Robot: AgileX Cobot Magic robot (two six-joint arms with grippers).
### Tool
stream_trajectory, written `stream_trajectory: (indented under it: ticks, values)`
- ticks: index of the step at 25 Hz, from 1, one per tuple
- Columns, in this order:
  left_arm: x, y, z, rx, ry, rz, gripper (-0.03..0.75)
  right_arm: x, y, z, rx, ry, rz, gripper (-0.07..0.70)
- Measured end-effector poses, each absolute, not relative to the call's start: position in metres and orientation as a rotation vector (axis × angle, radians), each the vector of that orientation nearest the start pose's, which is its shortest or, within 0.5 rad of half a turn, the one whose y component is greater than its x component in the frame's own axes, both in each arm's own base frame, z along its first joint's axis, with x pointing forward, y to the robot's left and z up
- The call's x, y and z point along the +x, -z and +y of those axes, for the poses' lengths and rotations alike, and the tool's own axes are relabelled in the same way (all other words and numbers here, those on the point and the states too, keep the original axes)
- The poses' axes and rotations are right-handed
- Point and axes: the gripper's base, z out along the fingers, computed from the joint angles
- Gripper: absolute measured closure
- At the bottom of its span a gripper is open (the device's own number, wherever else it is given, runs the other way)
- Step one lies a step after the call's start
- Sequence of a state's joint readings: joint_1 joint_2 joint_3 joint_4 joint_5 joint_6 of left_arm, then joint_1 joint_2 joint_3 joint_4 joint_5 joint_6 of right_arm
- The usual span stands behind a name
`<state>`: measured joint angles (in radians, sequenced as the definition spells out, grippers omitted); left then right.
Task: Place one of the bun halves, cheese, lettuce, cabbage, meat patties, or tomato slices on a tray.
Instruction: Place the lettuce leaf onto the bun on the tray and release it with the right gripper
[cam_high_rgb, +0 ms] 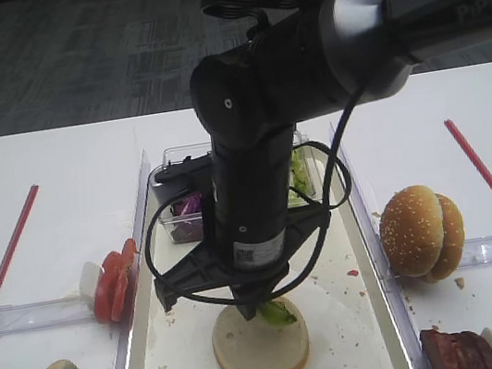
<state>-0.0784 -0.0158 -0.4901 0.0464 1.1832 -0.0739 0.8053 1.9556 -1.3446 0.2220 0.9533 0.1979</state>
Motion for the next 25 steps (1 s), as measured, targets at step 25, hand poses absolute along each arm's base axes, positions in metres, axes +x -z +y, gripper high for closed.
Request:
stream_trajectory:
  ticks: [25]
  values:
    - [-0.011, -0.265, 0.005, -0.001, 0.031, 2.16, 0.141, 0.251, -0.156, 0.29, -0.712, -0.359, 3.103, 0.608]
